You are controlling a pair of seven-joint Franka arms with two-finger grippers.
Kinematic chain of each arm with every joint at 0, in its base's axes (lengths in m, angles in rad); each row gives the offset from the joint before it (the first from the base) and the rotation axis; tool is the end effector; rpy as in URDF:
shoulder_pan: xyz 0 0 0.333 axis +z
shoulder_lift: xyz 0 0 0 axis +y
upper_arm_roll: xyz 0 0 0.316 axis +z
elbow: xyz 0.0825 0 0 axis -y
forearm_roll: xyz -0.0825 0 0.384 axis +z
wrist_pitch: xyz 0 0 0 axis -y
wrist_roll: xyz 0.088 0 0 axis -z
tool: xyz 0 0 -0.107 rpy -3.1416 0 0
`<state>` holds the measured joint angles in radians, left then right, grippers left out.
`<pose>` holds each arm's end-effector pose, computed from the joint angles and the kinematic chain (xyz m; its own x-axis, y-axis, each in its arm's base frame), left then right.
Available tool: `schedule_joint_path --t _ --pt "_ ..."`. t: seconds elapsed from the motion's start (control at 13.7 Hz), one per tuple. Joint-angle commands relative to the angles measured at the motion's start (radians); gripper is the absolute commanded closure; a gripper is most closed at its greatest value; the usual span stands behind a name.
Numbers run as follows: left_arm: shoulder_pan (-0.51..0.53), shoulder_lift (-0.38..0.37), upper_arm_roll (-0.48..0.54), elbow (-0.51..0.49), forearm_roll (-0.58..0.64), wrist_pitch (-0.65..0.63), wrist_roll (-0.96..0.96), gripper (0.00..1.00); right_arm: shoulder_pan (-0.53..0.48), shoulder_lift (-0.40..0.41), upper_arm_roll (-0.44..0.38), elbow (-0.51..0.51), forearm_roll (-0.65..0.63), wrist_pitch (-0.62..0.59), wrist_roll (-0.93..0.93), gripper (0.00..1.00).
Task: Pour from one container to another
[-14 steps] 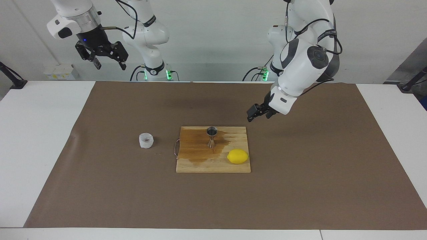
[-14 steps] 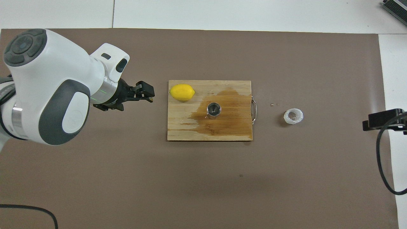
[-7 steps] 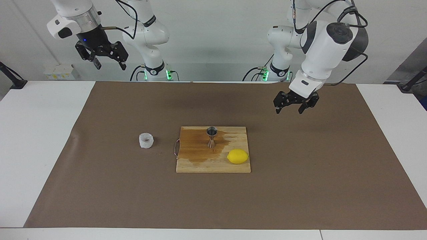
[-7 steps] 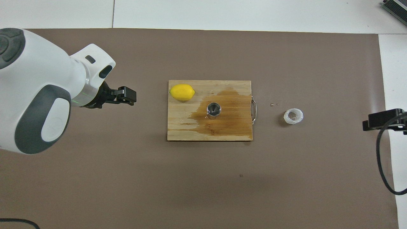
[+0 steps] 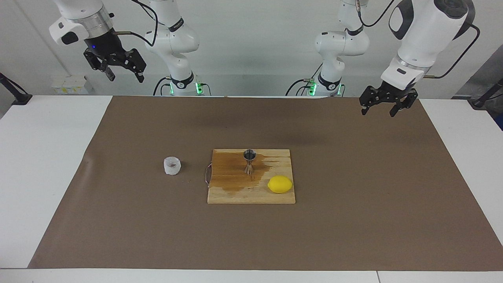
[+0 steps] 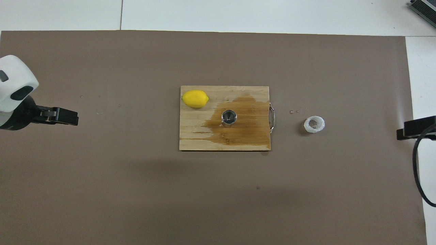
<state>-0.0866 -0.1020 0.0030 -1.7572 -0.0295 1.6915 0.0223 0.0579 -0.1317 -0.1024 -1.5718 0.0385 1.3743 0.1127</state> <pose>0.5292 -0.0471 0.6019 0.9941 -0.1021 0.0369 -0.1032 -0.9942 0.0289 0.4908 -0.0213 0.6762 0.9865 -0.1471 -0.0716 -0.1505 -0.9876 -0.0438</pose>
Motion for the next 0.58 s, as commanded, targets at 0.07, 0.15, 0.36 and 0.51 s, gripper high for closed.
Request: schedule_joint_path --t 0.07,0.15,0.36,0.51 --pt "0.056 0.039 -0.006 0.109 -0.039 -0.047 0.016 0.0 -0.003 -0.017 0.003 -0.013 -0.005 -0.014 0.005 0.0" --pt "0.057 0.057 -0.006 0.142 -0.036 -0.062 0.016 0.0 -0.003 -0.017 0.004 -0.013 -0.005 -0.014 0.007 0.0" --pt "0.058 0.076 -0.006 0.169 -0.024 -0.065 0.016 0.0 -0.003 -0.034 0.003 -0.02 -0.005 -0.011 -0.034 0.0" --pt "0.047 0.079 -0.009 0.17 0.008 -0.067 0.016 0.0 -0.009 -0.058 0.0 -0.082 -0.003 0.012 -0.187 0.0"
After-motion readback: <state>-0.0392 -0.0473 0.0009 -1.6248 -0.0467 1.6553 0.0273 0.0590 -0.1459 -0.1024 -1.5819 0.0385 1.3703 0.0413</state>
